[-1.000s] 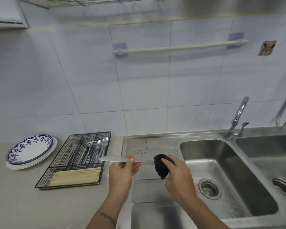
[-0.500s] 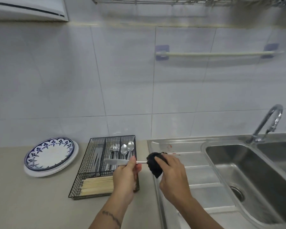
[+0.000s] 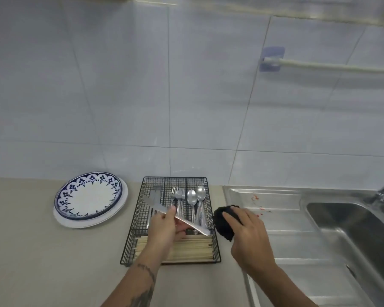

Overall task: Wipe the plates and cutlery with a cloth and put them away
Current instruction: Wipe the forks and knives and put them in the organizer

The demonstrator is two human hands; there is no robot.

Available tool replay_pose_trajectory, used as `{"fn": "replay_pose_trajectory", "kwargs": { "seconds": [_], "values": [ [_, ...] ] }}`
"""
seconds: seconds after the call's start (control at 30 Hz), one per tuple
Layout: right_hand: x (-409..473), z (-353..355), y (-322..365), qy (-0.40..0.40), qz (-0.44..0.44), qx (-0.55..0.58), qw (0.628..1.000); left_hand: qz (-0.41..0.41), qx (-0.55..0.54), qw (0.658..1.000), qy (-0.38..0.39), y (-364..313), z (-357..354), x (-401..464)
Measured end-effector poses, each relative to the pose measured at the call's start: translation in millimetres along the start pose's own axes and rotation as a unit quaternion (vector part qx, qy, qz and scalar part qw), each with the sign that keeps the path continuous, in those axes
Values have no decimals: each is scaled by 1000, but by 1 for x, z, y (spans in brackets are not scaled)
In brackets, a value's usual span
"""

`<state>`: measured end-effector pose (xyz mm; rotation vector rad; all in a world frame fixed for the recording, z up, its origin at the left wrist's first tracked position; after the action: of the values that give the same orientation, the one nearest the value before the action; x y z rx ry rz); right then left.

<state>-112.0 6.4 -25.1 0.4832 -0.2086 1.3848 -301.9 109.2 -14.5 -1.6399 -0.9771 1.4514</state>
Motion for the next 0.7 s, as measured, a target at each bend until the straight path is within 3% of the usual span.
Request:
{"fn": "replay_pose_trajectory", "kwargs": {
  "seconds": [0.17,0.4,0.7],
  "values": [
    [7,-22,-1,-1,-5,35,999,7,106,994,6,-21,20,45],
    [2,-42,-15,18,-13,76,997,-27,241,968,-64,-34,32,93],
    [-7,-57,-45,59,-84,98,990,-56,389,914,-99,-17,29,107]
  ]
}}
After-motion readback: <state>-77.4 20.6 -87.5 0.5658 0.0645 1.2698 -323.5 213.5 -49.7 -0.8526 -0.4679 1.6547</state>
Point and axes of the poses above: each hand's wrist, its own x-axis towards the middle knuckle, its own z-axis out of the back of the hand, y = z × x, the point moved 1 cm from there along x, towards the middle knuckle
